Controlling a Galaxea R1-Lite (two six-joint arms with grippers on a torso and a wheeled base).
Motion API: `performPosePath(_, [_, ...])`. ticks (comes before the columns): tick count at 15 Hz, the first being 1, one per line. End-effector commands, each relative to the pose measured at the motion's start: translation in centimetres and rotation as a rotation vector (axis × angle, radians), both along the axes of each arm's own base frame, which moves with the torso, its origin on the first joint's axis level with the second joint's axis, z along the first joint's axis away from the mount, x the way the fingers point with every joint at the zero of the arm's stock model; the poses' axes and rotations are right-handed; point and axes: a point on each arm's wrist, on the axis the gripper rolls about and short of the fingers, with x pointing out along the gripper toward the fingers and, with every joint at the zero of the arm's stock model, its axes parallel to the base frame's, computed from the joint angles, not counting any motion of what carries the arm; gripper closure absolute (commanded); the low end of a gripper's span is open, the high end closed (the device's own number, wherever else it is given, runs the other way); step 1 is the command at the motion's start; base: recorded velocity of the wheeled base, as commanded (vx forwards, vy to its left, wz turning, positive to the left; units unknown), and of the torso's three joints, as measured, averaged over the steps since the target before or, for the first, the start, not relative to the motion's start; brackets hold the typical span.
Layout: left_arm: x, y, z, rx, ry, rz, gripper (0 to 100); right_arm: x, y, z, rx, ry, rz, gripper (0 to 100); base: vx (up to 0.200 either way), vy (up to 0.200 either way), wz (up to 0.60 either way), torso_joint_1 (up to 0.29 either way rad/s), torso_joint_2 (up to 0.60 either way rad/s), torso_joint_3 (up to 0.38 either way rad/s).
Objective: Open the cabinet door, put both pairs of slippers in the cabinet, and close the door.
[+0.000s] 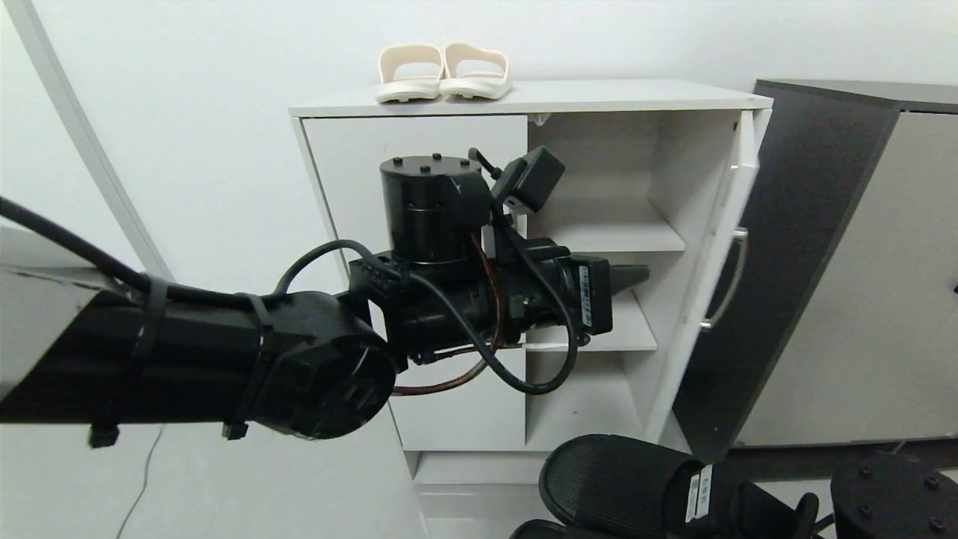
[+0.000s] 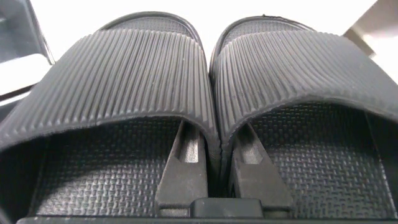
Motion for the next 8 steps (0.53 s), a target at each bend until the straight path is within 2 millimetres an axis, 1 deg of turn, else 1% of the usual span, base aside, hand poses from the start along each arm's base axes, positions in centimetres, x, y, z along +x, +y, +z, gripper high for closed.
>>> performPosePath(1, [-0.5, 0.2, 0.3, -0.005, -0.006, -0.004, 100, 0.0, 0.0, -0.1, -0.004, 0.002, -0.001, 100, -0.200, 0.000, 0.00, -0.002, 0.00, 0.002])
performPosePath(2, [-0.2, 0.9, 0.0, -0.001, -0.001, 0.017, 100, 0.1, 0.1, -0.1, -0.002, 0.000, -0.001, 100, 0.000, 0.000, 0.00, 0.000, 0.00, 0.000])
performPosePath(3, [-0.3, 1.9, 0.3, -0.007, -0.008, 0.036, 100, 0.2, 0.1, -0.1, -0.001, 0.001, -0.008, 100, 0.000, 0.000, 0.00, 0.000, 0.00, 0.000])
performPosePath(4, [-0.7, 3.6, 0.4, -0.006, -0.007, 0.067, 100, 0.4, 0.1, -0.1, -0.001, 0.005, -0.018, 100, 0.000, 0.000, 0.00, 0.000, 0.00, 0.000])
performPosePath(5, [-1.1, 4.7, 0.6, -0.007, -0.008, 0.083, 100, 0.7, 0.1, -0.1, -0.001, 0.005, -0.031, 100, 0.000, 0.000, 0.00, 0.000, 0.00, 0.000])
performPosePath(6, [-2.7, 8.2, 1.0, -0.006, -0.008, 0.143, 100, 1.6, -0.1, -0.4, -0.009, 0.015, -0.067, 100, 0.000, 0.000, 0.00, 0.000, 0.00, 0.000])
performPosePath(7, [-3.4, 9.7, 1.1, -0.008, -0.011, 0.169, 100, 1.9, 0.0, -0.5, -0.009, 0.017, -0.075, 100, 0.000, 0.000, 0.00, 0.000, 0.00, 0.000])
performPosePath(8, [-6.2, 13.8, 1.4, -0.019, -0.026, 0.246, 100, 2.7, 0.1, -0.5, -0.007, 0.020, -0.101, 100, 0.000, 0.000, 0.00, 0.000, 0.00, 0.000])
